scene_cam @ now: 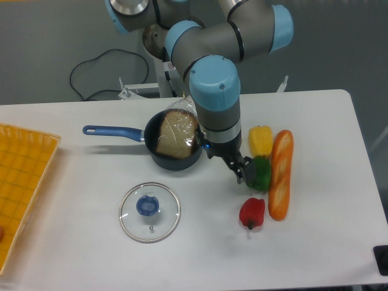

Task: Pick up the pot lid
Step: 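Lift the gripper up away from the saucepan rim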

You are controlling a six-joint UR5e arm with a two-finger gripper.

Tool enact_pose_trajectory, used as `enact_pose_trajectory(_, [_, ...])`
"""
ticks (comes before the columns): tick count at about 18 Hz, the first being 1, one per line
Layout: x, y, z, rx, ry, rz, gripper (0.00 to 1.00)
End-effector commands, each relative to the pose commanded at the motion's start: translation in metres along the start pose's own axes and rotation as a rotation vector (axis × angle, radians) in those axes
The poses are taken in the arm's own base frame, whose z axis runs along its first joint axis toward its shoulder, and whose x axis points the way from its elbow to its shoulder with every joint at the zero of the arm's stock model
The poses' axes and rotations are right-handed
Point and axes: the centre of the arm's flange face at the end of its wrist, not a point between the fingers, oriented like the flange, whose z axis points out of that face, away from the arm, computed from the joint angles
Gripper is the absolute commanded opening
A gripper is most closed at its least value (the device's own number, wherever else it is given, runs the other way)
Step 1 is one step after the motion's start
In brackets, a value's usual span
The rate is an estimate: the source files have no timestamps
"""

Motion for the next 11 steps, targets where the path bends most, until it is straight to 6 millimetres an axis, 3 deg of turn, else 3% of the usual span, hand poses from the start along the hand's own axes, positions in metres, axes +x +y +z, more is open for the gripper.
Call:
enact_pose_trajectory(5, [0.004, -0.001, -0.002, 0.009, 0.003, 0.001, 1.00])
enact_pose_trajectory(8, [0.012, -0.006, 0.011, 0.083, 0.051, -0.027, 1.00])
enact_pose_trajectory(11, [0.020, -0.004, 0.012, 0.125, 0.005, -0.188, 1.00])
